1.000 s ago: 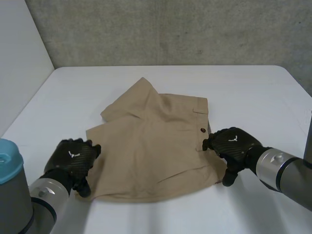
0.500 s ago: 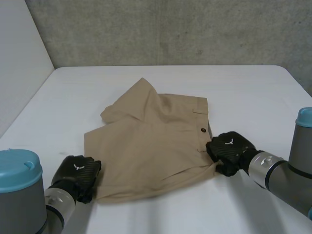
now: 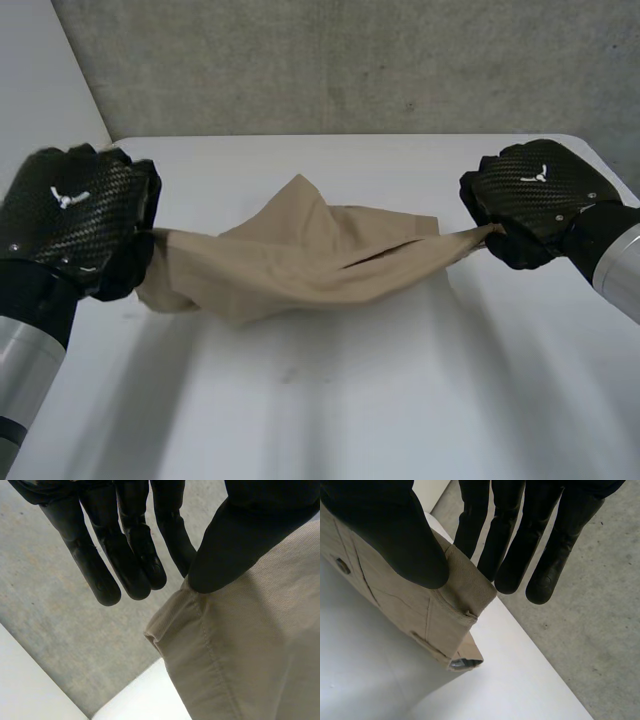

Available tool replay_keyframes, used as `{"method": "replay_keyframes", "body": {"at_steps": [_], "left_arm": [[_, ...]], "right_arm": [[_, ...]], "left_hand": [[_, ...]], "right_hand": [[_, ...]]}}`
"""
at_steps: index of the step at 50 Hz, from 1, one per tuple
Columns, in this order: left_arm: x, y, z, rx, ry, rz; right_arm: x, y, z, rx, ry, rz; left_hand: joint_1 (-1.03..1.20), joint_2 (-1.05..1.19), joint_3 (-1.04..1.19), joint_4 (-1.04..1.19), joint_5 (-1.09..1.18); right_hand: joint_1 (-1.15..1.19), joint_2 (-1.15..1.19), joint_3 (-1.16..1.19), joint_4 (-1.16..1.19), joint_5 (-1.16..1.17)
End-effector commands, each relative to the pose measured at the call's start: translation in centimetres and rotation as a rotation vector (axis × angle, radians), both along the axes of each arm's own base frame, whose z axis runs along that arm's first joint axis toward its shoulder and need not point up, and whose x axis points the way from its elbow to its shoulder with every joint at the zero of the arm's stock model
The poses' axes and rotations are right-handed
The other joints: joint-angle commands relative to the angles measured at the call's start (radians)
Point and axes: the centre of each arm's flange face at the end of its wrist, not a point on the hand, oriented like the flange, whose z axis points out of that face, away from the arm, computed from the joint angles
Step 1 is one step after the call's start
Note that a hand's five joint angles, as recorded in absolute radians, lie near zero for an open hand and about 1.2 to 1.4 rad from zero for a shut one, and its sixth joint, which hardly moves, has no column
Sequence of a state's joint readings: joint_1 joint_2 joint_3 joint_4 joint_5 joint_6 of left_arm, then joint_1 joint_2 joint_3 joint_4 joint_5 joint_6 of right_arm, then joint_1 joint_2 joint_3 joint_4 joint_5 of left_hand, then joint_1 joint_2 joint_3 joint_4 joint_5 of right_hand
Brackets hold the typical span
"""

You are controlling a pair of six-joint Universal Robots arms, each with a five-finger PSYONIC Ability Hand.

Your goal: Fold the shorts.

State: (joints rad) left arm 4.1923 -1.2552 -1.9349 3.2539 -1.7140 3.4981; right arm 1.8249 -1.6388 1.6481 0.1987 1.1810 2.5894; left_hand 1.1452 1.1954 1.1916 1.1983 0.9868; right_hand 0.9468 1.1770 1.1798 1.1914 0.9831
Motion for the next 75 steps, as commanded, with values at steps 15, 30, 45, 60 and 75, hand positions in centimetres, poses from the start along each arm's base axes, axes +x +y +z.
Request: {"method": "replay_keyframes", "body": {"at_steps": [15,30,45,60,75], "left_arm": [[-4.5,-8.7,-7.1,0.121,-0.081,0.012],[-7.5,-19.1,7.9,-0.558,0.128,0.127],[-5.6,-14.9,10.8,-0.539,0.251,0.109],[-4.5,-8.5,-9.9,0.225,-0.036,0.033],[-1.8,-0.9,-9.3,0.35,-0.189,-0.023]], "right_arm": [[3.5,-6.0,-6.7,0.106,0.068,-0.003],[9.2,-14.5,8.9,-0.681,-0.333,-0.075],[7.8,-12.4,9.1,-0.574,-0.382,-0.102],[4.8,-5.9,-10.5,0.068,0.099,-0.069],[1.5,1.3,-11.3,0.327,0.444,0.067]], "left_hand": [[0.251,0.201,0.205,0.198,0.235],[0.251,0.201,0.205,0.198,0.235],[0.251,0.201,0.205,0.198,0.235],[0.251,0.201,0.205,0.198,0.235],[0.251,0.201,0.205,0.198,0.235]], "right_hand": [[0.449,0.219,0.216,0.205,0.239],[0.449,0.219,0.216,0.205,0.239],[0.449,0.219,0.216,0.205,0.239],[0.449,0.219,0.216,0.205,0.239],[0.449,0.219,0.216,0.205,0.239]]}}
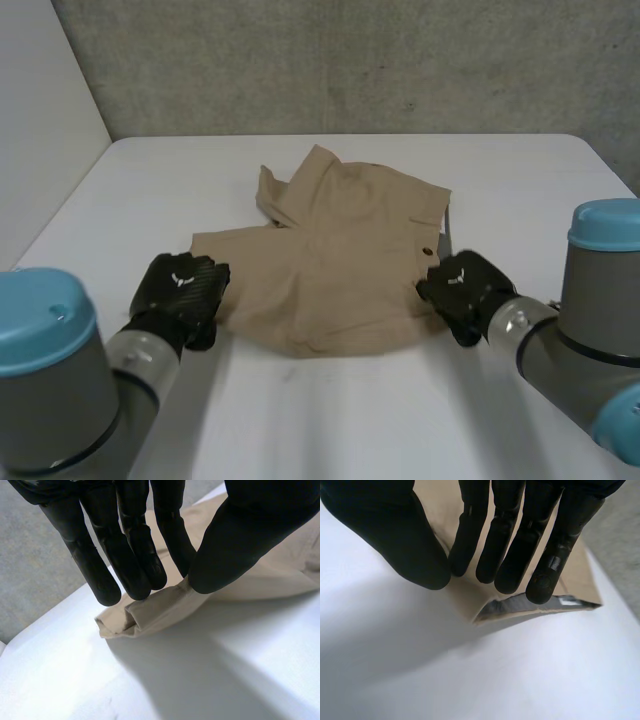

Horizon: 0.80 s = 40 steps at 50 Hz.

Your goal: Fold the shorts.

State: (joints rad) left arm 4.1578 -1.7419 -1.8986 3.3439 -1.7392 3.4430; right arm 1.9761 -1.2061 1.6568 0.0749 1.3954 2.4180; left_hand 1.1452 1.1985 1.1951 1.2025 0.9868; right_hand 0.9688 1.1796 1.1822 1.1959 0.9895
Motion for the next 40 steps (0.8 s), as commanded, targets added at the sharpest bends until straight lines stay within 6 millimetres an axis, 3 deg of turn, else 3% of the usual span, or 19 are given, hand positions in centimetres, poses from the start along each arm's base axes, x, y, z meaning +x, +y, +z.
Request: {"method": "replay_keyframes", "body": {"at_steps": [1,6,13,16,24,31,40], "left_arm": [[1.7,3.8,2.0,0.031,-0.058,-0.033],[2.8,7.2,1.7,0.127,-0.153,-0.088],[3.5,9.1,0.7,0.174,-0.24,-0.129],[3.2,8.3,1.1,0.133,-0.207,-0.117],[1.7,5.7,3.5,-0.05,-0.08,-0.086],[0.3,4.7,6.7,-0.149,0.005,-0.097],[-1.0,3.5,10.3,-0.213,0.157,-0.087]], "right_arm": [[-2.2,4.1,1.3,0.197,0.168,0.071],[-4.1,6.3,2.4,0.254,0.256,0.114],[-5.3,6.1,3.3,0.217,0.252,0.11],[-4.7,5.5,3.5,0.169,0.182,0.116],[-3.5,2.0,3.8,0.064,-0.214,-0.089],[-3.2,2.9,2.6,0.177,-0.348,-0.149],[-3.0,2.0,0.4,0.152,-0.371,-0.157]], "left_hand": [[0.251,0.198,0.201,0.194,0.235],[0.251,0.198,0.201,0.194,0.235],[0.251,0.198,0.201,0.194,0.235],[0.251,0.198,0.201,0.194,0.235],[0.251,0.198,0.201,0.194,0.235],[0.251,0.198,0.201,0.194,0.235],[0.251,0.198,0.201,0.194,0.235]], "right_hand": [[0.427,0.217,0.214,0.2,0.232],[0.427,0.217,0.214,0.2,0.232],[0.427,0.217,0.214,0.2,0.232],[0.427,0.217,0.214,0.2,0.232],[-0.487,-0.698,-0.7,-0.714,-0.682],[-0.649,-0.86,-0.862,-0.876,-0.844],[-0.702,-0.913,-0.915,-0.929,-0.897]]}}
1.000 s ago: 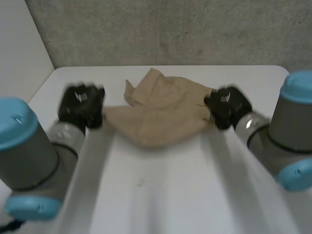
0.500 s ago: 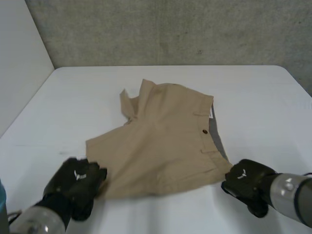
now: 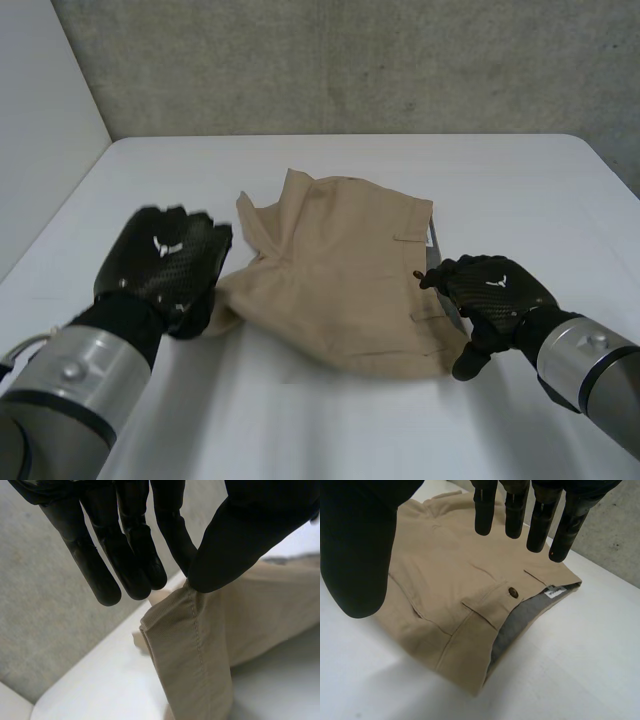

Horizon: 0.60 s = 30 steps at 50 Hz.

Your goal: Fold the shorts.

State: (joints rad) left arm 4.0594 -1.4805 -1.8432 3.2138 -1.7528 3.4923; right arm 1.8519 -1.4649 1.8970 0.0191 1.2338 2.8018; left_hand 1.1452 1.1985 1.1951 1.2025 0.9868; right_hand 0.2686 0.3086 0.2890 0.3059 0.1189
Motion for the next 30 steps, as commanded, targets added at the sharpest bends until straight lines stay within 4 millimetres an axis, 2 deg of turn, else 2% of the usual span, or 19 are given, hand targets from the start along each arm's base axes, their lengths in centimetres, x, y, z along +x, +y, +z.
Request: {"method": "replay_keyframes", "body": {"at_steps": [1,6,11,12,16,19,20,21,23,24,26,27,30], "left_arm": [[-0.8,-0.8,2.4,-0.036,0.101,0.0],[-1.1,-1.0,3.1,-0.051,0.118,-0.002],[-1.2,-1.2,3.5,-0.052,0.142,0.0],[-1.2,-1.2,3.5,-0.052,0.146,0.0],[-1.2,-1.3,3.5,-0.049,0.147,0.002],[-1.1,-1.2,3.3,-0.044,0.141,0.003],[-1.0,-1.2,3.2,-0.043,0.137,0.003],[-1.0,-1.2,3.2,-0.044,0.135,0.005],[-0.9,-1.0,3.3,-0.044,0.134,0.003],[-0.8,-1.0,3.3,-0.043,0.131,0.003],[-0.6,-0.7,3.3,-0.031,0.12,0.004],[-0.5,-0.6,3.4,-0.028,0.117,0.002],[0.0,0.1,3.8,-0.014,0.107,0.001]], "right_arm": [[0.3,-0.7,-2.5,0.011,0.003,-0.003],[1.2,-0.6,-4.2,0.039,0.014,0.029],[1.6,-1.4,-5.8,0.04,0.022,0.032],[1.6,-1.6,-6.0,0.038,0.025,0.032],[1.7,-3.2,-5.4,-0.044,0.017,-0.002],[1.5,-4.2,-4.5,-0.09,0.018,-0.034],[1.6,-4.8,-2.6,-0.153,0.012,-0.048],[1.6,-5.0,-1.6,-0.186,0.009,-0.052],[1.6,-5.0,1.7,-0.284,0.007,-0.048],[1.4,-4.3,4.4,-0.357,0.029,-0.035],[1.1,-3.5,6.7,-0.415,0.065,-0.019],[0.9,-2.6,8.7,-0.457,0.094,-0.001],[0.6,-1.3,12.0,-0.533,0.13,0.022]], "left_hand": [[0.251,0.198,0.201,0.194,0.235],[0.251,0.198,0.201,0.194,0.235],[0.251,0.198,0.201,0.194,0.235],[0.251,0.198,0.201,0.194,0.235],[0.251,0.198,0.201,0.194,0.235],[0.251,0.198,0.201,0.194,0.235],[0.251,0.198,0.201,0.194,0.235],[0.251,0.198,0.201,0.194,0.235],[0.251,0.198,0.201,0.194,0.235],[0.251,0.198,0.201,0.194,0.235],[0.251,0.198,0.201,0.194,0.235],[0.251,0.198,0.201,0.194,0.235],[0.251,0.198,0.201,0.194,0.235]], "right_hand": [[-0.002,-0.042,-0.022,-0.039,-0.026],[0.016,-0.024,-0.004,-0.021,-0.009],[0.098,0.058,0.077,0.06,0.073],[0.185,0.145,0.165,0.148,0.161],[1.125,1.085,1.105,1.088,1.1],[1.128,1.088,1.107,1.09,1.103],[1.128,1.088,1.107,1.09,1.103],[1.128,1.088,1.107,1.09,1.103],[1.128,1.088,1.107,1.09,1.103],[1.128,1.088,1.107,1.09,1.103],[1.128,1.088,1.107,1.09,1.103],[1.128,1.088,1.107,1.09,1.103],[1.128,1.088,1.107,1.09,1.103]]}}
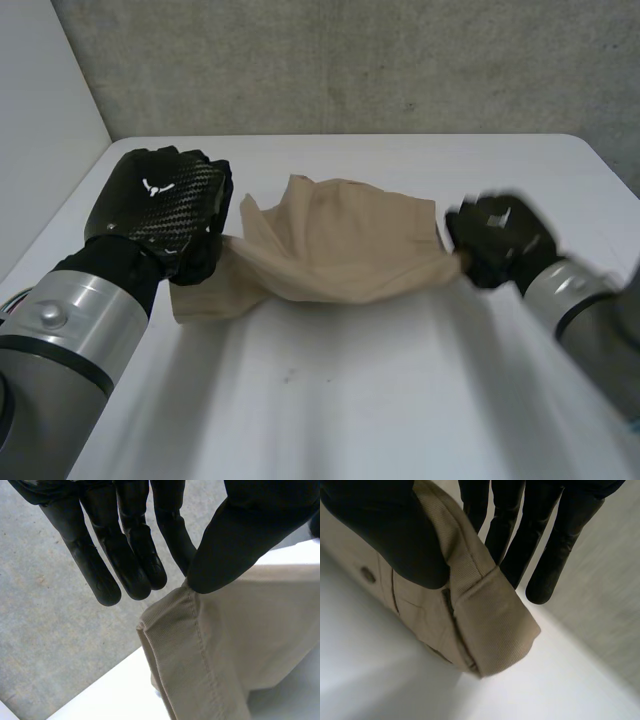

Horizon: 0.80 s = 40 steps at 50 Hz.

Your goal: Fold the shorts.

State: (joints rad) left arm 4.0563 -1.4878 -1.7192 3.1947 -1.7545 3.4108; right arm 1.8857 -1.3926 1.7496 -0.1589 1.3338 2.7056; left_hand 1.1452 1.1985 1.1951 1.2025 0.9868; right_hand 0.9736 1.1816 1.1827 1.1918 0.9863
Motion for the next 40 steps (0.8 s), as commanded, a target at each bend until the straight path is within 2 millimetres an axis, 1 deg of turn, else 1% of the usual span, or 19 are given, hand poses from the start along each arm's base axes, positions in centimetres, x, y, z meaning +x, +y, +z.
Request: {"method": "replay_keyframes", "body": {"at_steps": [1,5,8,10,16,20,21,24,26,27,28,30,31,32,33,34,37,38,40], "left_arm": [[1.0,1.3,0.6,0.029,-0.027,-0.003],[1.2,1.7,0.8,0.029,-0.027,-0.008],[1.2,1.7,-0.1,0.054,-0.046,-0.011],[1.1,1.6,-0.6,0.064,-0.053,-0.013],[-0.7,-0.8,-5.0,0.154,-0.126,-0.008],[-2.3,-3.3,-6.5,0.148,-0.122,-0.001],[-3.2,-4.6,-6.7,0.123,-0.114,0.0],[-4.4,-6.9,-6.5,0.066,-0.108,0.01],[-5.1,-9.7,-4.5,-0.044,-0.088,0.04],[-5.2,-10.7,-3.5,-0.091,-0.079,0.053],[-5.1,-12.4,-1.1,-0.192,-0.047,0.083],[-5.5,-13.5,1.9,-0.314,-0.004,0.104],[-5.8,-13.8,3.4,-0.372,0.023,0.109],[-6.1,-14.3,6.5,-0.492,0.08,0.127],[-6.1,-14.6,8.1,-0.551,0.111,0.14],[-6.0,-14.8,9.6,-0.606,0.146,0.152],[-5.6,-14.6,14.0,-0.776,0.264,0.181],[-5.5,-14.4,14.8,-0.808,0.286,0.183],[-5.2,-14.3,15.9,-0.861,0.326,0.197]], "right_arm": [[-1.1,4.0,11.0,-0.257,0.124,0.047],[-1.2,4.9,12.8,-0.255,0.154,0.062],[-1.2,5.1,12.6,-0.208,0.169,0.073],[-0.9,4.2,10.9,-0.127,0.198,0.084],[0.1,1.3,4.5,0.074,0.33,0.119],[0.9,-1.0,2.2,0.11,0.386,0.105],[1.1,-1.5,1.9,0.108,0.392,0.096],[2.2,-4.2,2.5,0.04,0.393,0.036],[3.1,-5.3,3.6,-0.033,0.373,0.011],[4.1,-6.5,5.4,-0.133,0.327,-0.012],[4.5,-7.2,6.5,-0.19,0.298,-0.025],[5.1,-8.4,8.9,-0.314,0.231,-0.051],[5.6,-9.3,11.7,-0.45,0.152,-0.077],[5.9,-9.6,13.1,-0.517,0.11,-0.086],[6.1,-9.8,14.5,-0.585,0.066,-0.097],[6.3,-10.1,17.0,-0.713,-0.013,-0.119],[6.3,-10.0,20.2,-0.883,-0.118,-0.139],[6.1,-9.7,21.7,-0.958,-0.167,-0.157],[6.0,-9.5,22.4,-1.0,-0.197,-0.166]], "left_hand": [[0.251,0.198,0.201,0.194,0.235],[0.251,0.198,0.201,0.194,0.235],[0.251,0.198,0.201,0.194,0.235],[0.251,0.198,0.201,0.194,0.235],[0.251,0.198,0.201,0.194,0.235],[0.251,0.198,0.201,0.194,0.235],[0.251,0.198,0.201,0.194,0.235],[0.251,0.198,0.201,0.194,0.235],[0.251,0.198,0.201,0.194,0.235],[0.251,0.198,0.201,0.194,0.235],[0.251,0.198,0.201,0.194,0.235],[0.251,0.198,0.201,0.194,0.235],[0.251,0.198,0.201,0.194,0.235],[0.251,0.198,0.201,0.194,0.235],[0.251,0.198,0.201,0.194,0.235],[0.251,0.198,0.201,0.194,0.235],[0.251,0.198,0.201,0.194,0.235],[0.251,0.198,0.201,0.194,0.235],[0.251,0.198,0.201,0.194,0.235]], "right_hand": [[0.423,0.215,0.214,0.204,0.235],[0.423,0.215,0.214,0.204,0.235],[0.423,0.215,0.214,0.204,0.235],[0.423,0.215,0.214,0.204,0.235],[0.423,0.215,0.214,0.204,0.235],[0.423,0.215,0.214,0.204,0.235],[0.423,0.215,0.214,0.204,0.235],[0.423,0.215,0.214,0.204,0.235],[0.423,0.215,0.214,0.204,0.235],[0.423,0.215,0.214,0.204,0.235],[0.423,0.215,0.214,0.204,0.235],[0.423,0.215,0.214,0.204,0.235],[0.423,0.215,0.214,0.204,0.235],[0.423,0.215,0.214,0.204,0.235],[0.423,0.215,0.214,0.204,0.235],[0.423,0.215,0.214,0.204,0.235],[0.423,0.215,0.214,0.204,0.235],[0.423,0.215,0.214,0.204,0.235],[0.423,0.215,0.214,0.204,0.235]]}}
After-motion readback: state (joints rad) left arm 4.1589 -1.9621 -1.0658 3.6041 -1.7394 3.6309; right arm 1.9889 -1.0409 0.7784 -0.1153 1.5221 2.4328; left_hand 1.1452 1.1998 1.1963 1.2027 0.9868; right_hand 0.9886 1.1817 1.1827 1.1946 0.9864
